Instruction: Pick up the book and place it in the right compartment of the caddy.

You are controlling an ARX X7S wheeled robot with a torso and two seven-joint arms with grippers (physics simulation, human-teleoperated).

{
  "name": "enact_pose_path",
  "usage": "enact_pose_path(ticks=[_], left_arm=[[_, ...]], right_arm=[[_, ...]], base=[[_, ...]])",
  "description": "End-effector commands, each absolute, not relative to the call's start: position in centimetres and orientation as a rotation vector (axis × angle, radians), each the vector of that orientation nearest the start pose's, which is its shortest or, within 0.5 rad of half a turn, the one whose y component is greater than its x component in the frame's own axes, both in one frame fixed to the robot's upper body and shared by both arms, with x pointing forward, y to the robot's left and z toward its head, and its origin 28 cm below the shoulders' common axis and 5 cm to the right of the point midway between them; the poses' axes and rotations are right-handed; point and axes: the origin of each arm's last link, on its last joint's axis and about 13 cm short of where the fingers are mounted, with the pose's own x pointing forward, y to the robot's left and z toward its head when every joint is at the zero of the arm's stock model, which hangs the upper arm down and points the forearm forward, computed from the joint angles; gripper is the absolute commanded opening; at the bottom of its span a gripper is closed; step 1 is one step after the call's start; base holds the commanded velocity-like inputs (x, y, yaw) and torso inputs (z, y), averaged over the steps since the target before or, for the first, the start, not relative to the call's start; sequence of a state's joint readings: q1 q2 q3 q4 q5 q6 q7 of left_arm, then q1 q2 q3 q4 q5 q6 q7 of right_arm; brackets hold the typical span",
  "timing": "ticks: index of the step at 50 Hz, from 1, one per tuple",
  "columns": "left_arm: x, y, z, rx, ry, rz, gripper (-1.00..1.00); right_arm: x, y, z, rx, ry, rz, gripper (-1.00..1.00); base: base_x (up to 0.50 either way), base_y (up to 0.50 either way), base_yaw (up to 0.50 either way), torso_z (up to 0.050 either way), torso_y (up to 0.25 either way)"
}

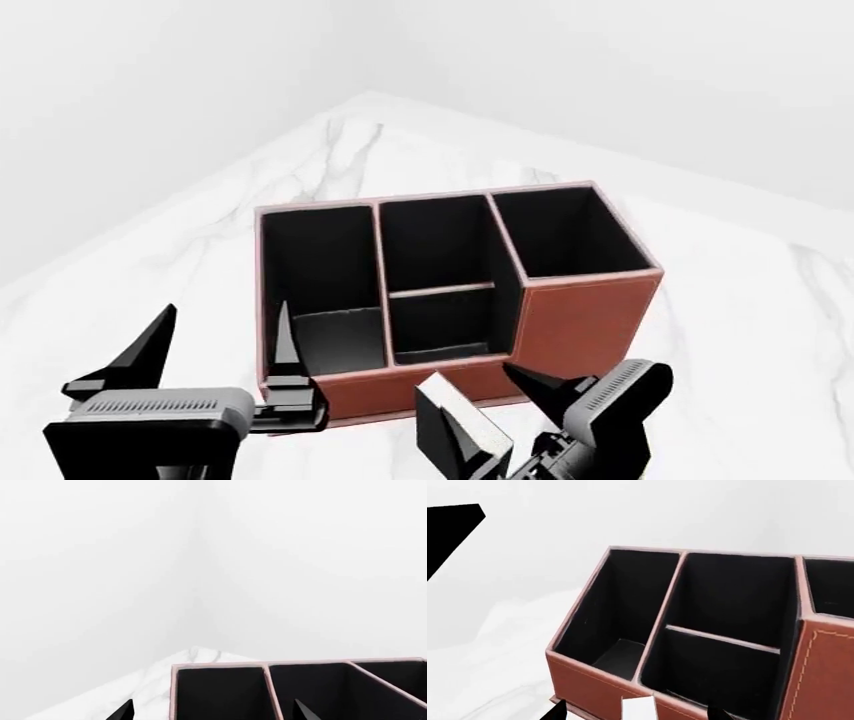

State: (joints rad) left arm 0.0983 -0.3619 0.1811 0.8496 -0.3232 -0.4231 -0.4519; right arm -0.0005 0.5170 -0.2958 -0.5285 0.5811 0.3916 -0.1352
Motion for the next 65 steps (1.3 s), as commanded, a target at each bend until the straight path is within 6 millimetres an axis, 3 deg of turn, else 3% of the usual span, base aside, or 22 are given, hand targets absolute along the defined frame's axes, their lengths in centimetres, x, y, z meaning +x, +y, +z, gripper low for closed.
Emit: enact_pose_path(ticks=[1,26,65], left_arm=[[15.5,20.5,13.3,-0.019,-0.224,0.012,1.00],[15.5,20.5,13.2,-0.020,-0.223,0.012,1.00],[15.6,20.5,13.2,-0.019,-0.220,0.012,1.00]], right_arm=[[18.7,-11.8,8.6,0.066,0.075,0.713,1.00],[18.0,-12.1,7.2,0.049,0.126,0.676,1.00],[17.2,-12.6,6.7,-0.009,0.210,0.670,1.00]], base=[[0.00,0.00,0.00,0.000,0.000],[0.00,0.00,0.00,0.000,0.000],[0.00,0.00,0.00,0.000,0.000]])
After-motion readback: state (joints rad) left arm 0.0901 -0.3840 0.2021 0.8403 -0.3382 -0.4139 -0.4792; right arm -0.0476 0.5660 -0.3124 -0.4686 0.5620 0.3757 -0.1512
